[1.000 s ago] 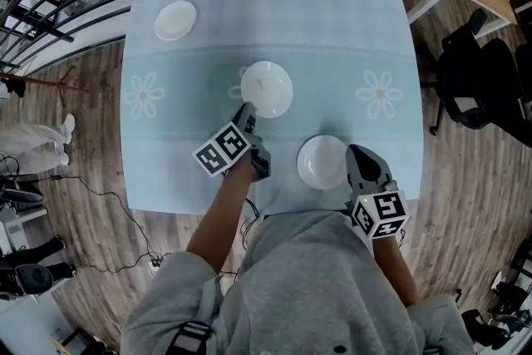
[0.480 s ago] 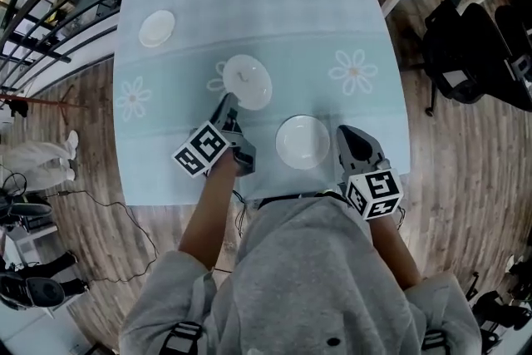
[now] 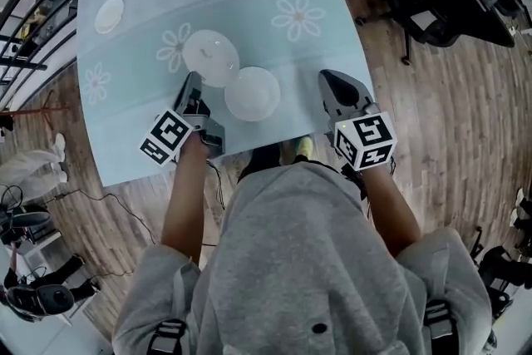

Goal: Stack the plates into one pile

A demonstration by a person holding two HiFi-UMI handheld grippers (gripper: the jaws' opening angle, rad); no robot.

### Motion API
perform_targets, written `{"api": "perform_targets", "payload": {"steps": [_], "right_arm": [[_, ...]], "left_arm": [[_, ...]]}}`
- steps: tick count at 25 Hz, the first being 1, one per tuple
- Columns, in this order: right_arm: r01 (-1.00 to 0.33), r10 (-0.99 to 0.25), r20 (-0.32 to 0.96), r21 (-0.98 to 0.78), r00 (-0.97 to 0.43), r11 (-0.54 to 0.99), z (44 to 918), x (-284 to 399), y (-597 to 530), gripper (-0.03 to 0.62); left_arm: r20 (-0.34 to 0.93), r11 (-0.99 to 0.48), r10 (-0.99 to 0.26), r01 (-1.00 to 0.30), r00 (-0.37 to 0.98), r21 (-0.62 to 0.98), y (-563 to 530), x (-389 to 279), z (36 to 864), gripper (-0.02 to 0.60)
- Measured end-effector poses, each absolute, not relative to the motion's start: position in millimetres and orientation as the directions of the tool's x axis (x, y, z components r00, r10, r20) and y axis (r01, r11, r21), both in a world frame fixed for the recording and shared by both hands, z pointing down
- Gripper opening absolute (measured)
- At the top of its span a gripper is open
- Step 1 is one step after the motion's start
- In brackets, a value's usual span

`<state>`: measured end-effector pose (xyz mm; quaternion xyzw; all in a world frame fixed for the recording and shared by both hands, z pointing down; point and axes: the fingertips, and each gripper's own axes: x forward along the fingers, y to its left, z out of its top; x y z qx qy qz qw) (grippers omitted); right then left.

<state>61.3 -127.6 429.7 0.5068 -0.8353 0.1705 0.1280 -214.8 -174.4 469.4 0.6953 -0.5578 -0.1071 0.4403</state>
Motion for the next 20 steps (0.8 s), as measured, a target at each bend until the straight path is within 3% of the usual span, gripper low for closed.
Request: {"api": "perform_targets", "payload": {"steps": [10,20], "right_arm": [[-0.89,-0.809,0.372,-0.148,-0.455,0.432,430.6,116.1,-94.6,0.025],[-0.865,-0.787,0.363,-0.15,-0.498,0.479,440.3,125.5,-62.7,0.025]], "left_arm": [[0.326,-0.016,-0.858,-0.656,0.397,0.755,-118.9,-151.8,474.2,0.026],[0.389,0.076,-0.84,-0.629,0.377,0.774,-79.3,-139.9,520.4,0.026]]}}
